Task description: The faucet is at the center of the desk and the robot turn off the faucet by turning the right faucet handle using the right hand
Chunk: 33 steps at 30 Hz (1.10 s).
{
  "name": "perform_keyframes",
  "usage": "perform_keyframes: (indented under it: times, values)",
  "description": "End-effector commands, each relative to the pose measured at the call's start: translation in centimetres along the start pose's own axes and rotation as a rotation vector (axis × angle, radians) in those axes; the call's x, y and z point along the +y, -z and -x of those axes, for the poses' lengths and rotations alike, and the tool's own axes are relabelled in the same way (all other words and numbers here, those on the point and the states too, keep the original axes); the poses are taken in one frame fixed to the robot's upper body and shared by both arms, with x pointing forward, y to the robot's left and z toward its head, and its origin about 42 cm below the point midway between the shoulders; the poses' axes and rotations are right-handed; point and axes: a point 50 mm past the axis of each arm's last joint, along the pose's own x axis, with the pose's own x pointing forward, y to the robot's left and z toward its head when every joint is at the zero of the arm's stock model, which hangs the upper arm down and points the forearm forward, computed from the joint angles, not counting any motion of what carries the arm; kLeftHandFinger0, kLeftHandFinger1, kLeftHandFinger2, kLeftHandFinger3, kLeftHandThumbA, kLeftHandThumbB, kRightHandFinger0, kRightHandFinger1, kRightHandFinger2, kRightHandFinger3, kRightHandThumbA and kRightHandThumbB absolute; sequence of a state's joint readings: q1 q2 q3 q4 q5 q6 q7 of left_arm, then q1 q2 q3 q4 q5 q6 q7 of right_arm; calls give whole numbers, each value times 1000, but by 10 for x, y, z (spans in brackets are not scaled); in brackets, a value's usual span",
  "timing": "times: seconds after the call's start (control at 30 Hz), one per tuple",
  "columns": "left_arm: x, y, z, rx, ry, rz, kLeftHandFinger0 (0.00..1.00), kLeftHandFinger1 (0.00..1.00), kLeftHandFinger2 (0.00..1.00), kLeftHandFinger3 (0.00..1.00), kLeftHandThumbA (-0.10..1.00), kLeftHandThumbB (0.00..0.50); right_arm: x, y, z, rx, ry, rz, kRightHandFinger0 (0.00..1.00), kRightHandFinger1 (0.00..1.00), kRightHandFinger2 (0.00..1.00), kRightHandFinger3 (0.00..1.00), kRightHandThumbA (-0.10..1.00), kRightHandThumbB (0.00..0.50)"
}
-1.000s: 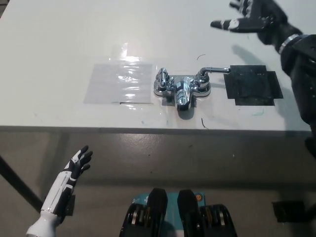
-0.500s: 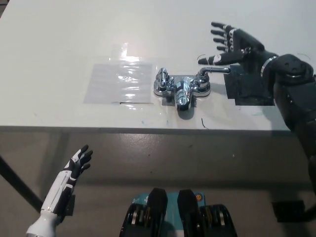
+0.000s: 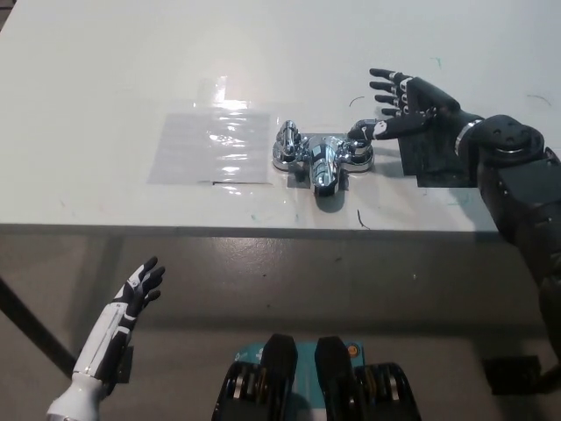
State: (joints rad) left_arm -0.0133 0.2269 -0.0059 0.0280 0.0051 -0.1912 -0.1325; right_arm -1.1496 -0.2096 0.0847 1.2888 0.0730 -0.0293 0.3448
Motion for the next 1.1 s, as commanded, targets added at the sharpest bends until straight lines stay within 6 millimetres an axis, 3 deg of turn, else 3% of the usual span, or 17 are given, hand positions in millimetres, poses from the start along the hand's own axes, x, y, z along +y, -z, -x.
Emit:
perform_keyframes:
  times: [0.0,0.07,0.17,0.37,0.67,0.9,0.97,1.07]
  values:
    - [4,-14,-8,-74,27,-28,1000,1000,1000,1000,1000,426,2,-49,-7,-115,-22,44,1000,1000,1000,1000,1000,440]
    - [3,-14,-9,-73,26,-29,1000,1000,1000,1000,1000,422,4,-48,-8,-118,-28,26,1000,1000,1000,1000,1000,445]
    - [4,-15,-9,-73,26,-31,1000,1000,1000,1000,1000,410,9,-45,-9,-132,-40,-1,1000,1000,1000,1000,1000,414]
    - [4,-14,-9,-78,28,-36,1000,1000,1000,1000,995,406,16,-38,-10,-120,-69,-59,1000,1000,1000,1000,1000,440]
    - [4,-15,-10,-75,28,-38,1000,1000,1000,1000,1000,420,31,-33,-11,-159,-138,-125,1000,1000,1000,1000,1000,429]
    - [5,-15,-11,-86,30,-41,1000,1000,1000,1000,995,398,43,-24,-10,-155,-196,-146,1000,1000,1000,1000,1000,454]
    - [5,-15,-11,-82,27,-35,1000,1000,1000,1000,991,407,47,-21,-9,-162,-221,-150,1000,1000,1000,1000,1000,437]
    - [7,-15,-11,-83,28,-43,1000,1000,1000,1000,999,410,51,-16,-8,-152,-243,-155,1000,1000,1000,1000,1000,449]
